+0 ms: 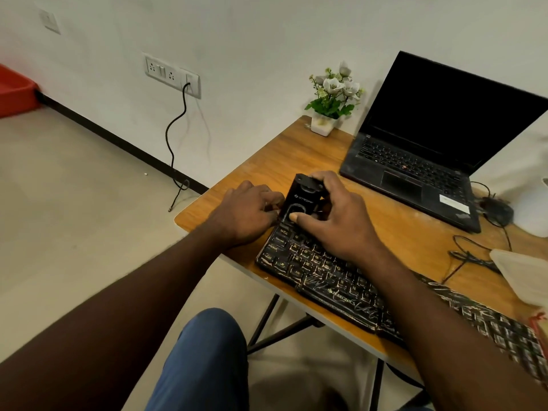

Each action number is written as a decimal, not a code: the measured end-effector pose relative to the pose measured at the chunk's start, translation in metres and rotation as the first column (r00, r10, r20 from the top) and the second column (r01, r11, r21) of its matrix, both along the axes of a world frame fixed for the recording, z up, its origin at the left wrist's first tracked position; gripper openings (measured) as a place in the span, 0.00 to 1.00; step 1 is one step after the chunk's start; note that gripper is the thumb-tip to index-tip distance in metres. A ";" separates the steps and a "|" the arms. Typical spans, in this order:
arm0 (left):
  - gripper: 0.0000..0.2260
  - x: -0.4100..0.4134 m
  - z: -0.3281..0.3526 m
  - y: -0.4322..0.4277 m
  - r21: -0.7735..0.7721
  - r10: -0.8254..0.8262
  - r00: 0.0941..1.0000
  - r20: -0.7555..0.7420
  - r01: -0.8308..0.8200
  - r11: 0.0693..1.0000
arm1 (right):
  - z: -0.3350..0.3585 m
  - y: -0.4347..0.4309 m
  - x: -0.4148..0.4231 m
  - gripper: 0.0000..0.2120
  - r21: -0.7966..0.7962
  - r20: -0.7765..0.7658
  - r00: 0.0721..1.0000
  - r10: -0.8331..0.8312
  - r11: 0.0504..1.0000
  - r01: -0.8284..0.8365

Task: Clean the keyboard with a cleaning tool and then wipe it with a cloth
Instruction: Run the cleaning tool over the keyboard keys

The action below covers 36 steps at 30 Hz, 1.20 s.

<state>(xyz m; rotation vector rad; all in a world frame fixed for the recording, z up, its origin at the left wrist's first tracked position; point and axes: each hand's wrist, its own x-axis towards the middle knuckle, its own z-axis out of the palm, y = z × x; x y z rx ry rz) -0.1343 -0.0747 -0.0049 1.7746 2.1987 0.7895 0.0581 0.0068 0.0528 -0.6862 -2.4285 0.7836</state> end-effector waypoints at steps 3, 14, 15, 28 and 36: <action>0.06 -0.001 0.001 -0.001 0.007 -0.001 1.000 0.029 0.001 1.000 | 0.007 0.009 0.014 0.29 0.014 0.069 0.998 -0.005 1.000 0.004; 0.08 0.001 0.003 -0.002 0.011 0.005 0.999 0.034 -0.006 1.000 | 0.002 -0.005 0.005 0.29 -0.022 -0.006 1.000 -0.022 0.999 0.022; 0.09 0.002 0.003 -0.002 0.007 0.011 1.000 0.026 -0.011 1.000 | -0.001 -0.007 0.000 0.28 0.000 -0.023 1.000 -0.011 1.000 0.011; 0.06 0.000 0.004 -0.003 0.024 0.000 0.996 0.091 -0.002 1.000 | -0.006 -0.011 0.032 0.27 0.168 0.009 0.996 -0.090 0.982 0.087; 0.06 -0.002 0.005 -0.003 0.021 0.013 0.994 0.106 -0.016 1.000 | -0.012 -0.030 0.019 0.27 0.343 0.046 0.999 -0.012 0.939 -0.004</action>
